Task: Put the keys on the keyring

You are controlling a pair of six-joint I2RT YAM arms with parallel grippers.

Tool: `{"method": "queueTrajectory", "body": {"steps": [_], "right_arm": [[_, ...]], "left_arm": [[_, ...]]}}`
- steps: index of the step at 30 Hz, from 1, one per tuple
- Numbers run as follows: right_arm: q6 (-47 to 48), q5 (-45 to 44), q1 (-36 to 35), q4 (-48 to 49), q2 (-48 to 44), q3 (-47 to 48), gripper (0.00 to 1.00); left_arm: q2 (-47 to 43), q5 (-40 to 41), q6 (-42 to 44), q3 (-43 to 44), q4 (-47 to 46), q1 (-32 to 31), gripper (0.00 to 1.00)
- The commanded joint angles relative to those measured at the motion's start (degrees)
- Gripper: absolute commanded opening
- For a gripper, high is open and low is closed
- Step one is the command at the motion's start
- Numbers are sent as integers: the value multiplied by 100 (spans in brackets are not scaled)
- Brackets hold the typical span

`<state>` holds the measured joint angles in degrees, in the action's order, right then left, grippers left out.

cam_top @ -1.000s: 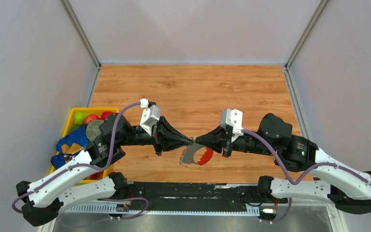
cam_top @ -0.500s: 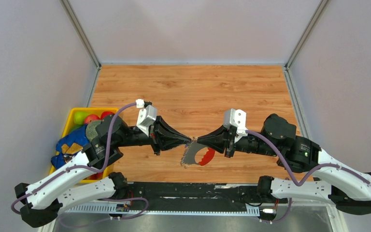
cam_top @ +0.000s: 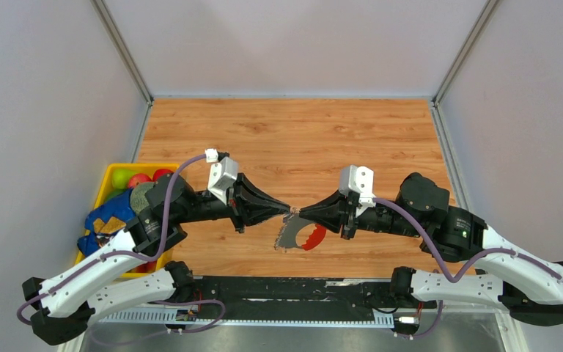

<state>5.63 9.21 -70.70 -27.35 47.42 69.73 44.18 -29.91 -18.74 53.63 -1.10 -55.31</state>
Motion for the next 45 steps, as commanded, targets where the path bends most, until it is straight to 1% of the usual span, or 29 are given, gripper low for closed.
{"method": "queueTrajectory", "body": {"steps": [1, 12, 19, 22, 24, 25, 27, 28, 30, 32, 38, 45], "right_arm": [[-43, 166, -28, 174, -83, 32, 0], [-37, 312, -24, 147, -92, 60, 0], [16, 307, -28, 109, -121, 96, 0], [47, 328, -30, 103, -107, 103, 0], [69, 347, -25, 84, -97, 113, 0], [78, 357, -23, 76, -93, 117, 0], [102, 363, -25, 79, -93, 119, 0], [100, 381, -25, 77, -96, 123, 0], [69, 407, -23, 66, -71, 151, 0], [28, 483, -25, 71, -39, 184, 0], [-81, 786, -24, 85, 112, 366, 0], [-188, 1155, -26, 157, 206, 547, 0]], "left_arm": [[85, 126, 155, 151, -137, 14, 10], [326, 81, 207, 139, -149, 18, 10], [161, -36, 189, 135, -134, 17, 10], [60, 42, 226, 166, -18, 20, 11], [-10, 168, 275, 197, 64, 20, 17], [-35, 238, 292, 213, 74, 20, 23], [-112, 266, 326, 206, 76, 18, 29], [-151, 262, 340, 203, 36, 15, 35], [-186, 232, 347, 180, -42, 20, 41], [-203, 136, 350, 157, -133, 20, 45], [-321, -313, 282, -67, -634, 17, 52], [-402, -723, 145, -206, -1026, 12, 53]]}}
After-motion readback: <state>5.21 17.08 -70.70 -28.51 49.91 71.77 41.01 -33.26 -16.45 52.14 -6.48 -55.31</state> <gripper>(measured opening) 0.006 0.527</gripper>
